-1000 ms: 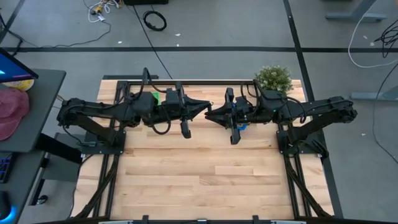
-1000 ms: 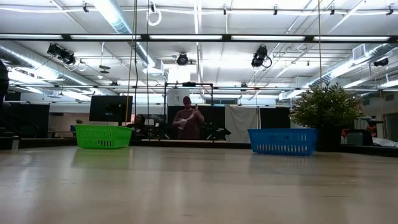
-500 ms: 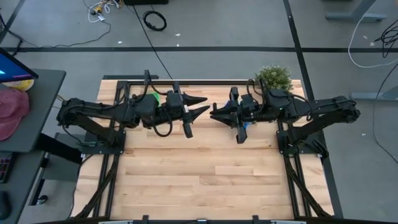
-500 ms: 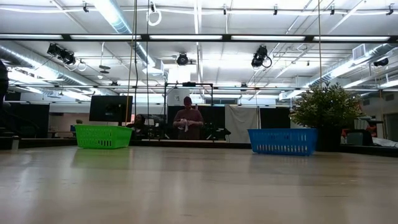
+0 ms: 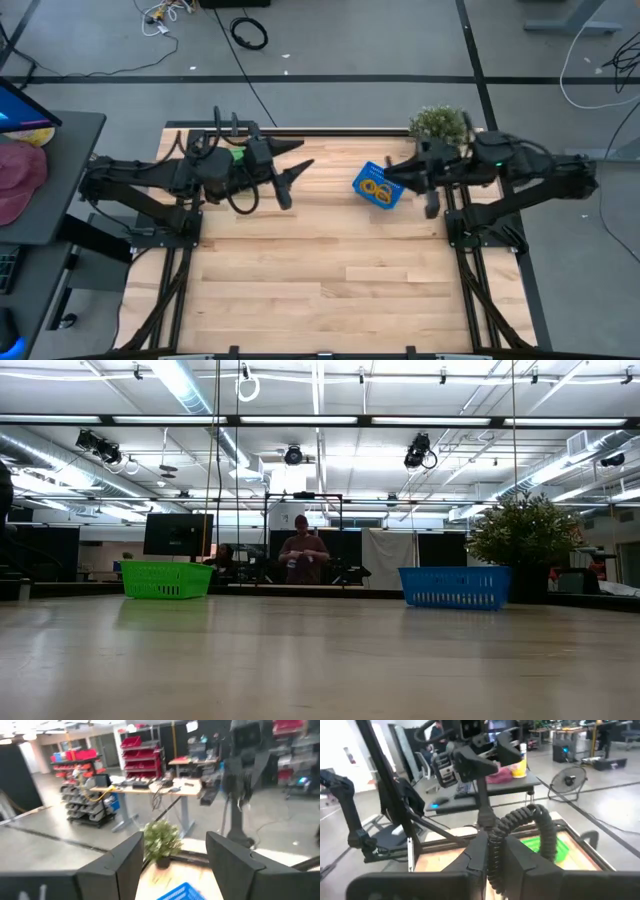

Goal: Sort spring keychains
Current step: Put the black spring keychain into the green bin

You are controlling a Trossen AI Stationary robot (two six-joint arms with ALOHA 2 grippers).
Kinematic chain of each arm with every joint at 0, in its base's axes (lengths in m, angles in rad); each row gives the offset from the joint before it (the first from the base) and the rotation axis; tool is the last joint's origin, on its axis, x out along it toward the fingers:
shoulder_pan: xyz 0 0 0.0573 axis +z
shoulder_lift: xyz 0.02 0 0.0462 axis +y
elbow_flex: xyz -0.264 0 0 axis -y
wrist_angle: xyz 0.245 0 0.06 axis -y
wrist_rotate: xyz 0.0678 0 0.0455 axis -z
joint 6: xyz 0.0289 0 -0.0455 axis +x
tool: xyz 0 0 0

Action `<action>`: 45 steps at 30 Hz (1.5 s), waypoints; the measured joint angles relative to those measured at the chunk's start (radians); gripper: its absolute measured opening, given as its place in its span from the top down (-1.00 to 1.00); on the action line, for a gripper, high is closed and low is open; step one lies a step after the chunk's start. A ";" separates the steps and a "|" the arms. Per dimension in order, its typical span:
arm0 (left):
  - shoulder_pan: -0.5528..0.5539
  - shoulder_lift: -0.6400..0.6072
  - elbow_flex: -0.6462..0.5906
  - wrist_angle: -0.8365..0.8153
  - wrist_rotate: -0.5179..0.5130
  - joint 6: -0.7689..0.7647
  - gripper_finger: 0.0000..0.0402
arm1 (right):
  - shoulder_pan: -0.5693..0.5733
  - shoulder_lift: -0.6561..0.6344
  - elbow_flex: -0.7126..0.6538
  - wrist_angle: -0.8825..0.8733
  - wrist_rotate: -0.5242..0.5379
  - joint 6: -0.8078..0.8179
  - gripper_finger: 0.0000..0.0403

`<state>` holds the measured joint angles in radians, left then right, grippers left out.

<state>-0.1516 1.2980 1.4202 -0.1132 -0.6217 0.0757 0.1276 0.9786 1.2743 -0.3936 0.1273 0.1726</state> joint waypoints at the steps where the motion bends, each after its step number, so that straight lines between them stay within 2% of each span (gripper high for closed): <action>1: 0.000 -0.013 0.000 -0.028 -0.012 0.001 -0.08 | 0.000 -0.020 0.000 -0.021 0.009 0.006 0.80; 9: 0.005 -0.033 -0.001 -0.087 -0.044 -0.008 -0.06 | 0.000 -0.137 0.000 -0.122 0.117 -0.016 0.80; 16: 0.005 -0.029 -0.001 -0.088 -0.048 -0.009 -0.06 | -0.009 -0.152 0.000 -0.149 0.366 -0.117 0.80; 21: 0.005 -0.029 -0.001 -0.088 -0.049 -0.011 -0.06 | -0.076 -0.189 0.000 -0.149 0.373 -0.143 0.80; 29: 0.005 -0.028 -0.001 -0.098 -0.048 -0.012 -0.06 | -0.102 -0.210 0.001 -0.139 0.301 -0.128 0.80; 33: 0.005 -0.028 -0.001 -0.098 -0.048 -0.012 -0.06 | -0.102 -0.163 0.001 -0.037 0.220 -0.132 0.80; 40: 0.005 -0.028 -0.001 -0.098 -0.026 -0.016 -0.06 | -0.102 0.014 0.000 0.216 -0.078 -0.124 0.80; 45: 0.005 -0.028 -0.001 -0.083 0.090 -0.054 -0.06 | -0.102 0.145 0.000 0.416 -0.316 -0.036 0.80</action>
<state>-0.1471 1.2697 1.4189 -0.1963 -0.5320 0.0222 0.0257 1.1239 1.2747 0.0223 -0.1885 0.1364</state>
